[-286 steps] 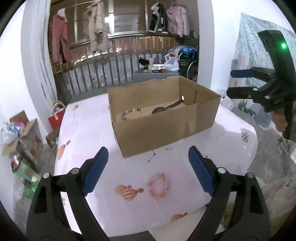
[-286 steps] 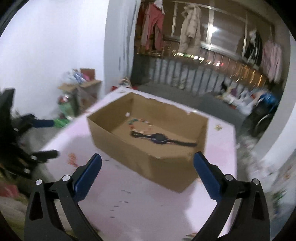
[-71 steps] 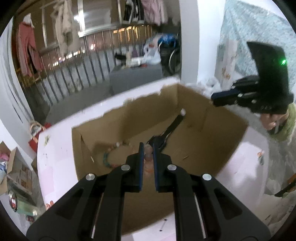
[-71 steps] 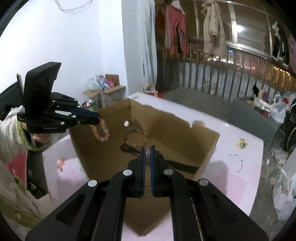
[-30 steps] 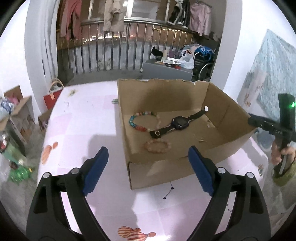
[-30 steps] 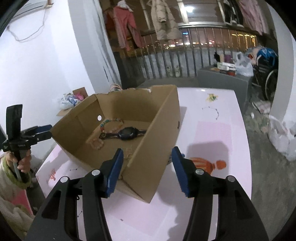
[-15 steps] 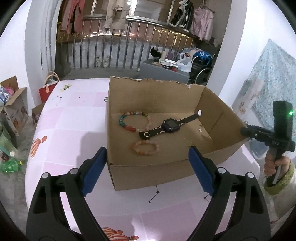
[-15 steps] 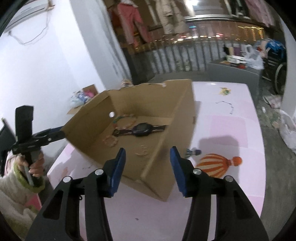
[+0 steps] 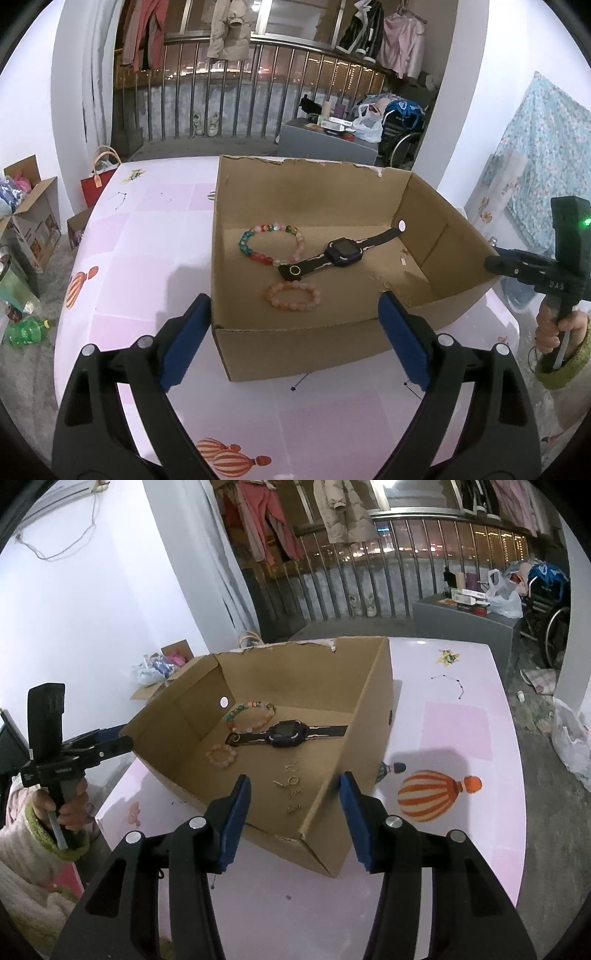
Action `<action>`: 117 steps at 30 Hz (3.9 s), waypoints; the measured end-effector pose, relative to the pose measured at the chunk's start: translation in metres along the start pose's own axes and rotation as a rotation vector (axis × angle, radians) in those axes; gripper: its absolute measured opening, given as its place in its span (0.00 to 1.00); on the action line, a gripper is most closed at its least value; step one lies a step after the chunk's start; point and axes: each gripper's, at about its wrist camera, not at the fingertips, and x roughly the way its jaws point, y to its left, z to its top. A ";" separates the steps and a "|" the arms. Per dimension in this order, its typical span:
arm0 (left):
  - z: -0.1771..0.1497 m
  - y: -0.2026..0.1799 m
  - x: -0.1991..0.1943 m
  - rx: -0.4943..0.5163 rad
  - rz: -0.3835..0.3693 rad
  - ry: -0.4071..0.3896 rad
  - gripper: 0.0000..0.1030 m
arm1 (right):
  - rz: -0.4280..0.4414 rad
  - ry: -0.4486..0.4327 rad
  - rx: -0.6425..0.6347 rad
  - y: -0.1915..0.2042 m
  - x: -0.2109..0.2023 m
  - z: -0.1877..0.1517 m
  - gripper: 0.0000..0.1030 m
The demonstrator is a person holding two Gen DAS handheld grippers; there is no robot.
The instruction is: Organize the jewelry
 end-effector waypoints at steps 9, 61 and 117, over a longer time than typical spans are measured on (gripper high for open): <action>-0.006 -0.002 -0.006 0.014 -0.001 0.006 0.85 | -0.026 0.015 0.016 0.002 -0.009 -0.002 0.48; -0.045 -0.029 -0.111 0.050 0.053 -0.215 0.90 | -0.250 -0.171 -0.055 0.078 -0.086 -0.041 0.85; -0.012 -0.051 -0.068 -0.071 0.396 0.183 0.92 | -0.560 0.035 0.229 0.081 -0.062 -0.017 0.94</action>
